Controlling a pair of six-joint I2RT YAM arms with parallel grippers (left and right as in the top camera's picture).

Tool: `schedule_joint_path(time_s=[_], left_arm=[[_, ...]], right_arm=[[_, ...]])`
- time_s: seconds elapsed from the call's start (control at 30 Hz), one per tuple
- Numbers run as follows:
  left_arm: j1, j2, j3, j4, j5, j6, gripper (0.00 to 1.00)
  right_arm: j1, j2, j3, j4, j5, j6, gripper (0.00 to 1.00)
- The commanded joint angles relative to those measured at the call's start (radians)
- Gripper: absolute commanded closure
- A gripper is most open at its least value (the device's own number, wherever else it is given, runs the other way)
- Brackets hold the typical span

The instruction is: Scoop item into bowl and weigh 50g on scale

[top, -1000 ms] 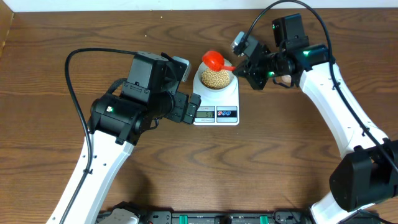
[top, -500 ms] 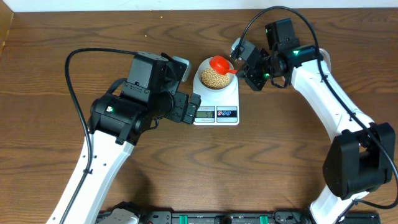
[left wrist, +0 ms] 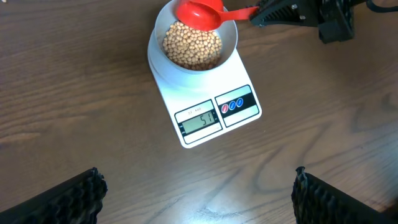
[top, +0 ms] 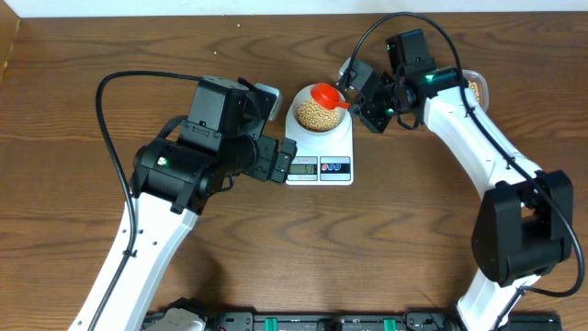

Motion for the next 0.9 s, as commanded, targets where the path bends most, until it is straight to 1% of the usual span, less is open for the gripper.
schedule_joint_path(time_s=[0.0, 0.87], left_arm=[[0.004, 0.004, 0.005, 0.000, -0.010, 0.017, 0.02], [0.004, 0.004, 0.005, 0.000, -0.010, 0.017, 0.02]], right_arm=[[0.013, 0.013, -0.004, 0.007, 0.004, -0.015, 0.99], [0.042, 0.023, -0.022, -0.050, 0.003, -0.015, 0.99]])
